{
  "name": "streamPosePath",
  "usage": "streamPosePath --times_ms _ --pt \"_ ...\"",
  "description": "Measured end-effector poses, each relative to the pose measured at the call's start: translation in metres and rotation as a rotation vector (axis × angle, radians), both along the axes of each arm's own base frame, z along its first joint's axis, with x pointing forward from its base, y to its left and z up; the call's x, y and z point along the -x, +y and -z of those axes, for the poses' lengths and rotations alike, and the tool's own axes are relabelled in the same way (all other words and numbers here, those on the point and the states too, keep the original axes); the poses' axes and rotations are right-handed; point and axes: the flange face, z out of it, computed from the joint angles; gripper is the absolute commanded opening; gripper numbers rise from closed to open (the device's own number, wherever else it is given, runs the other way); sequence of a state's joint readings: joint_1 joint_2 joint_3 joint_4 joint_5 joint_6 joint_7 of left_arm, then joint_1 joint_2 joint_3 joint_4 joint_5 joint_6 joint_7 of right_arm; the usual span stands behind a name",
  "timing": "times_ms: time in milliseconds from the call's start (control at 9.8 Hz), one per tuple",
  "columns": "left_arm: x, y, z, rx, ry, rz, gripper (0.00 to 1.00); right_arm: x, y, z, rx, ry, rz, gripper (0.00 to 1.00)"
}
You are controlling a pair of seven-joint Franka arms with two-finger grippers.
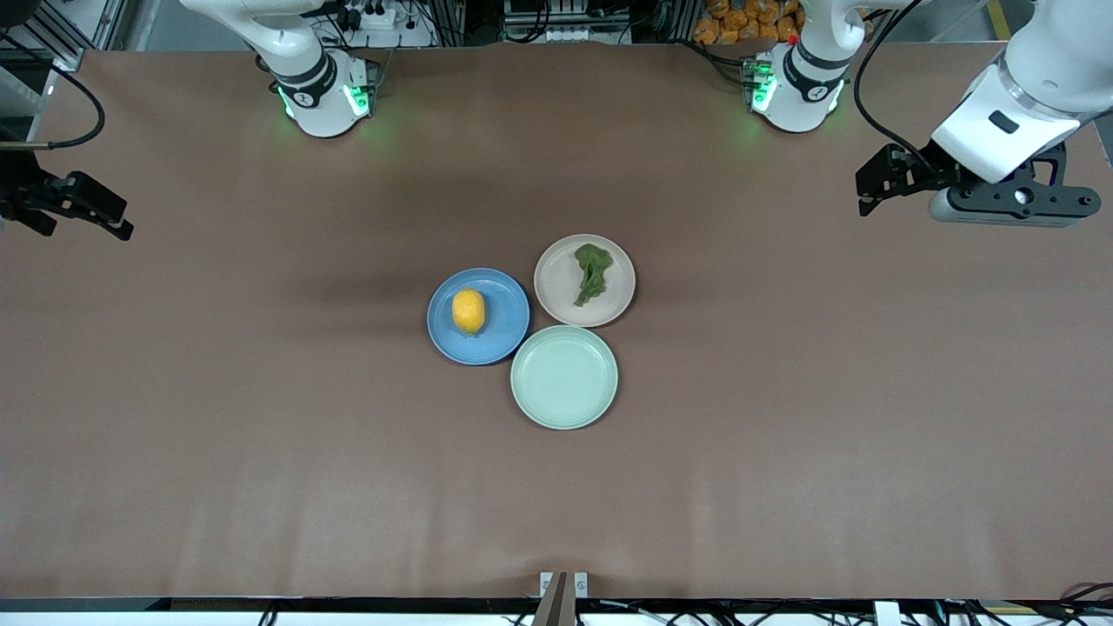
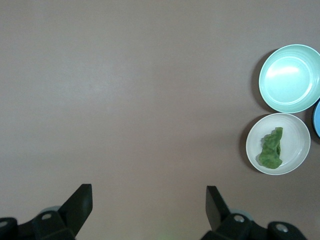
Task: Place lemon and lettuce in plates
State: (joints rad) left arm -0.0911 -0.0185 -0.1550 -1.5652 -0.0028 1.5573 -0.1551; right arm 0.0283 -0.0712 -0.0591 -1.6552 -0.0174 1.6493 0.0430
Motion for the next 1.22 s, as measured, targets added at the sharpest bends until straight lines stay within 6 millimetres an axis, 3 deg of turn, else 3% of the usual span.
streamPosePath --times_ms 816,1224 --pt "-0.002 0.007 -0.001 0.001 -0.002 -0.012 1.0 -0.014 -0.004 -0.01 0.003 0.064 0.011 1.0" --pt "-0.002 0.01 -0.002 0.001 -0.004 -0.018 1.0 -0.011 -0.005 -0.009 0.002 0.11 0.015 1.0"
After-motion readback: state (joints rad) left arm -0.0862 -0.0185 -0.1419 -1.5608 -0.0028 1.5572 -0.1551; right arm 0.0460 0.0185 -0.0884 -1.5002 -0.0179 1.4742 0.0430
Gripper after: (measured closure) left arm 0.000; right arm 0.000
